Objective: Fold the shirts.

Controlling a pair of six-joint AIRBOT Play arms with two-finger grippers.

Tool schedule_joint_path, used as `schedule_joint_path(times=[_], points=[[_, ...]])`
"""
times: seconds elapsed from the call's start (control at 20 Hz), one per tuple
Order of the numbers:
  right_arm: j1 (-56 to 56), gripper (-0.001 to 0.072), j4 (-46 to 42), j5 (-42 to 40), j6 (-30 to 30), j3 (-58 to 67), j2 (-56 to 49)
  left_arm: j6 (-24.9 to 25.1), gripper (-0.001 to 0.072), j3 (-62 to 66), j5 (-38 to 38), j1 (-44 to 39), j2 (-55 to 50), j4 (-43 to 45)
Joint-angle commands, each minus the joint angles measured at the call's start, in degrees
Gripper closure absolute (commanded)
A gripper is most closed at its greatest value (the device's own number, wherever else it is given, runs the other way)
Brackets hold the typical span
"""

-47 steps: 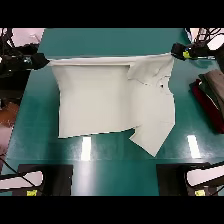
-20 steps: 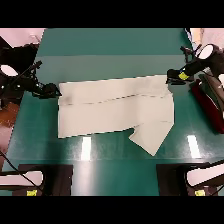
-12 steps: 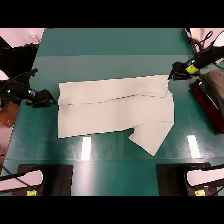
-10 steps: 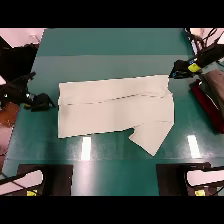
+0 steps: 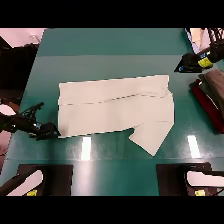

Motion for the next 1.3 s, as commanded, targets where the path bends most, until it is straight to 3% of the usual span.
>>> schedule_joint_path(times=[0.0,0.55,0.6,0.65,0.7,0.9,1.25], points=[[0.0,0.0373,0.0,0.9,0.0,0.1,0.5,-0.3,0.0207,-2.0,2.1,0.1,0.5,-0.7],[0.0,0.0373,0.0,2.0,0.0,0.1,0.5,-1.0,0.0210,-2.0,8.5,-5.6,0.3,-4.5],[-0.2,0.0373,-0.1,2.9,0.0,0.0,0.5,-2.0,0.0380,-2.0,8.5,-5.6,0.3,-4.5],[-0.5,0.0373,-0.1,3.8,0.0,0.0,0.5,-1.8,0.0664,-2.0,8.3,-5.6,0.3,-4.5],[-1.0,0.0374,-0.2,4.4,0.0,0.0,0.5,-1.8,0.0684,-2.0,7.9,-5.6,0.3,-4.8],[-4.0,0.0374,-0.3,5.0,0.0,-10.8,5.3,-1.7,0.0685,-0.6,6.5,-5.6,2.4,-5.3],[-9.6,0.0374,-0.4,-6.2,2.3,-56.7,22.1,-1.8,0.0685,2.6,7.0,-5.6,6.6,-5.5]])
